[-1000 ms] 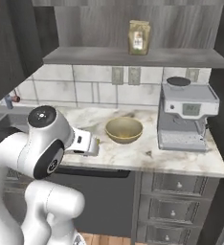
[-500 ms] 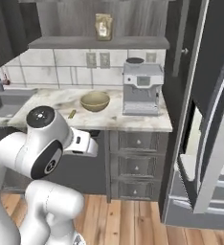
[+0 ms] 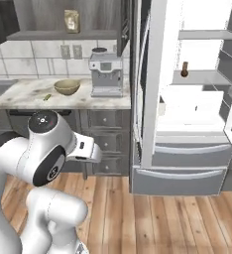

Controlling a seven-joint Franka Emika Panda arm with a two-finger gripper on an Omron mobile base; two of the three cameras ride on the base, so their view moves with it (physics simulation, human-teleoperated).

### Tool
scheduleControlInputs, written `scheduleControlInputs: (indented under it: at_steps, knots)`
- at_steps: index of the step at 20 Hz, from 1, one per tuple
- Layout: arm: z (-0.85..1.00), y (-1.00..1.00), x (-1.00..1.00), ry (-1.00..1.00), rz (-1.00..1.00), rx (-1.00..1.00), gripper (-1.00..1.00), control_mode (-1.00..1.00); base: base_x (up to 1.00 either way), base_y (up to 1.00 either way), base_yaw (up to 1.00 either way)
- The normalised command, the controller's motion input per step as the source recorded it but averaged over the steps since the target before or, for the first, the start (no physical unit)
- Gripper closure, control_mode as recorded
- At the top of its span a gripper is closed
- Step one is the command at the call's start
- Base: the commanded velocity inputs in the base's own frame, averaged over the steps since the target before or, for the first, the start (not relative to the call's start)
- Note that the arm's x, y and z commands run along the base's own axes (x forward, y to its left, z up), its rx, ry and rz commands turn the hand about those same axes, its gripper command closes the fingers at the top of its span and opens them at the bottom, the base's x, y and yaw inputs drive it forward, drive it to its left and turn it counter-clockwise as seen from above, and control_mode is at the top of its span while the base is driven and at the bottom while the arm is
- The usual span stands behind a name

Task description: Pick the egg and butter from the fridge and place them by the bowl for mixing.

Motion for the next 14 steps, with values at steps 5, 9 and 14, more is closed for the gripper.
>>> scheduleControlInputs:
  at_steps: [5, 9, 14]
  knots:
    - [0.0, 0.0, 0.0, 0.0, 0.0, 0.0, -1.0, 1.0, -0.78, -1.0, -0.04]
    - [0.0, 0.0, 0.0, 0.0, 0.0, 0.0, -1.0, 1.0, 0.19, -1.0, 0.05]
    - [0.0, 0.0, 0.0, 0.0, 0.0, 0.0, -1.0, 1.0, 1.0, -0.93, 0.15]
